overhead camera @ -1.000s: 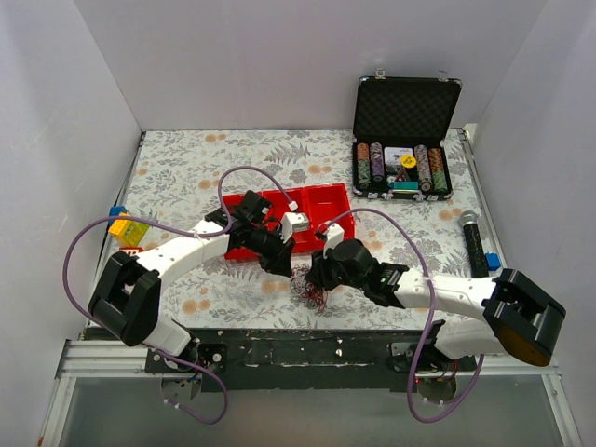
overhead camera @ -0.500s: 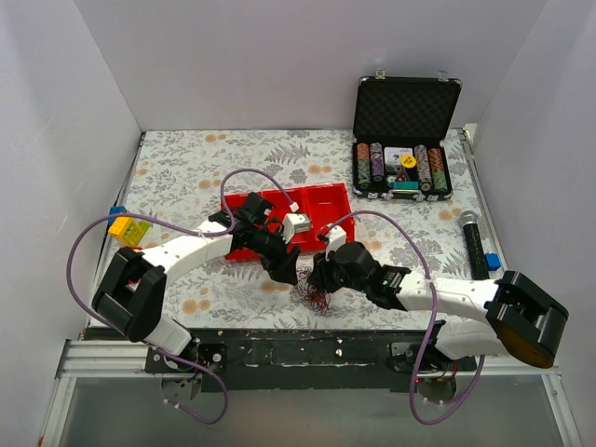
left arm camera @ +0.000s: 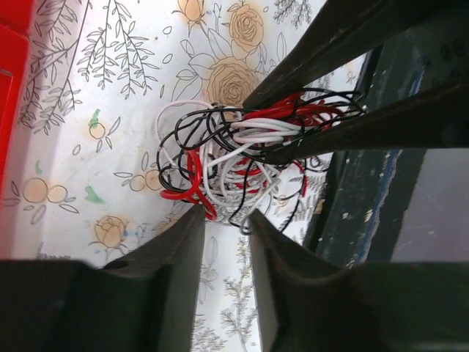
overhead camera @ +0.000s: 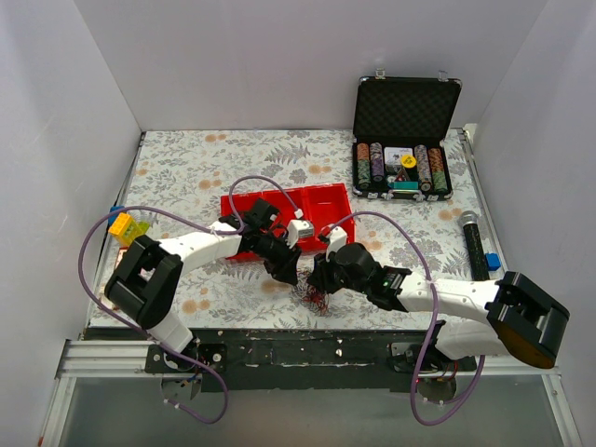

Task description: Untangle the cables

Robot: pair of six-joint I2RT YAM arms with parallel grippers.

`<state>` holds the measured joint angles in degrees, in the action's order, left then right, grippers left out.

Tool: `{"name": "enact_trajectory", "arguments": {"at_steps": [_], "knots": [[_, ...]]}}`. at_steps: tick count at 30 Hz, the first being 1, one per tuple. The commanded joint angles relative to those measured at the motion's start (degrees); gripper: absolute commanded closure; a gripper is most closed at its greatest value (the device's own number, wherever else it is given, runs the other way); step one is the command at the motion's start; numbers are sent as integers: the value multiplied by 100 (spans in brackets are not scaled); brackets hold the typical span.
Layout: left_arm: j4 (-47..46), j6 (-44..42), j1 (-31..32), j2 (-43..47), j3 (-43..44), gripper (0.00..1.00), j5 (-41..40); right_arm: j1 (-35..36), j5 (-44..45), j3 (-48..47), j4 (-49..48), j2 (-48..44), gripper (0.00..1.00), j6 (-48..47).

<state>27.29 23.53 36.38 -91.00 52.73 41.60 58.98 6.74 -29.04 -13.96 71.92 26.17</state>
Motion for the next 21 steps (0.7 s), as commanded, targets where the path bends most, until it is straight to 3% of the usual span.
{"name": "enact_trajectory", "arguments": {"at_steps": [1, 3, 13, 21], "knots": [[-215, -6, 27, -14, 62, 80, 129, 26, 64, 56, -362, -108, 64, 90], [-215, -15, 27, 29, 53, 89, 59, 26, 73, 91, -362, -134, 64, 81], [-22, 20, 27, 732, 185, 100, -477, 35, 125, 249, -327, -143, 60, 107], [1005, 134, 27, 1277, 817, 100, -390, 26, 766, 241, 305, -529, 23, -24]]}}
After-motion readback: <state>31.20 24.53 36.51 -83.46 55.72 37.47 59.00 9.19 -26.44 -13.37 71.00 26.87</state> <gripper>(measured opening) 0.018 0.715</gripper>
